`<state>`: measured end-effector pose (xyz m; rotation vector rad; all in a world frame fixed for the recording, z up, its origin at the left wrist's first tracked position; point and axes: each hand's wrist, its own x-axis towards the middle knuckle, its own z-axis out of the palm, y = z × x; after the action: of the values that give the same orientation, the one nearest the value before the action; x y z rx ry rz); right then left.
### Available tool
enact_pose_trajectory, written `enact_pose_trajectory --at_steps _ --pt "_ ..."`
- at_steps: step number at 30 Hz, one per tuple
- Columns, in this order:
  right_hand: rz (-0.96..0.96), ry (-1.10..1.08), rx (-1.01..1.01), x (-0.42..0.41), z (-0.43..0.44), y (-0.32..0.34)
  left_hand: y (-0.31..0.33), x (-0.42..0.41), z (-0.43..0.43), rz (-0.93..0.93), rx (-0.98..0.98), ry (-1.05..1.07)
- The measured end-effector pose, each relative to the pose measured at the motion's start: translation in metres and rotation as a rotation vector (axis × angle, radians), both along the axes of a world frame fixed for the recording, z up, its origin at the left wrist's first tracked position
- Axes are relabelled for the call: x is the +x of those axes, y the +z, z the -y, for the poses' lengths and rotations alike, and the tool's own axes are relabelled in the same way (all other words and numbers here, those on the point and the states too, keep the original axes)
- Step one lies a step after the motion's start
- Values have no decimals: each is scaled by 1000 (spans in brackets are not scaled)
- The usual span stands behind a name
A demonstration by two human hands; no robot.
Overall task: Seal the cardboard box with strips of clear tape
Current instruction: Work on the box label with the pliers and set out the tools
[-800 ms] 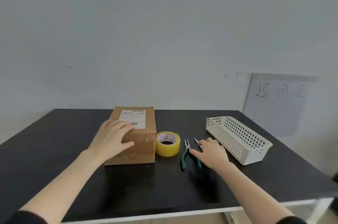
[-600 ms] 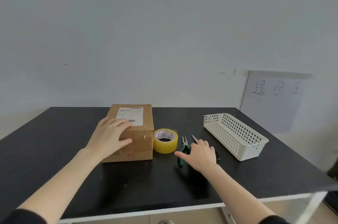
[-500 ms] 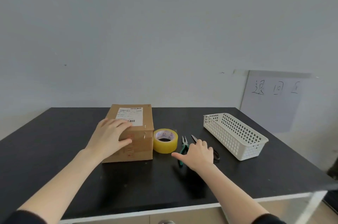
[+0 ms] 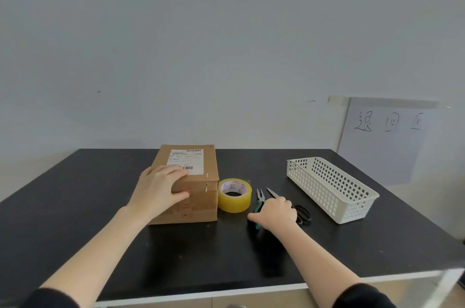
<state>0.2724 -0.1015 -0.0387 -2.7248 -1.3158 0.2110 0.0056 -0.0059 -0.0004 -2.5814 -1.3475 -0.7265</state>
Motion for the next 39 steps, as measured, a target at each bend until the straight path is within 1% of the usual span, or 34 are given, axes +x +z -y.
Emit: enact_pose_trajectory --at_steps 4,7,13,17,20,24,28,30,33,39 --pt "-116 3 -2 3 -2 9 1 0 1 3 -12 2" --pt "-238 34 50 9 -1 14 1 -1 0 -5 -13 1" --pt "-593 -10 191 20 3 27 2 -2 -1 -4 -21 -5" --pt "-735 -24 309 24 0 34 3 -1 0 -6 -25 -4" --pt "-939 -54 397 22 -5 42 3 0 0 -8 -27 -1" --pt "-1072 -17 438 15 -7 53 3 -1 0 -11 -31 8" --pt "-1273 -18 475 7 -13 57 2 -1 0 -19 -32 4" --pt "-1250 40 480 4 -15 56 2 -1 -1 -23 -35 3" --pt "-1074 196 462 1 -13 61 1 -1 -2 -26 -33 7" --pt "-533 512 324 12 -12 74 0 -1 -3 -21 -29 10"
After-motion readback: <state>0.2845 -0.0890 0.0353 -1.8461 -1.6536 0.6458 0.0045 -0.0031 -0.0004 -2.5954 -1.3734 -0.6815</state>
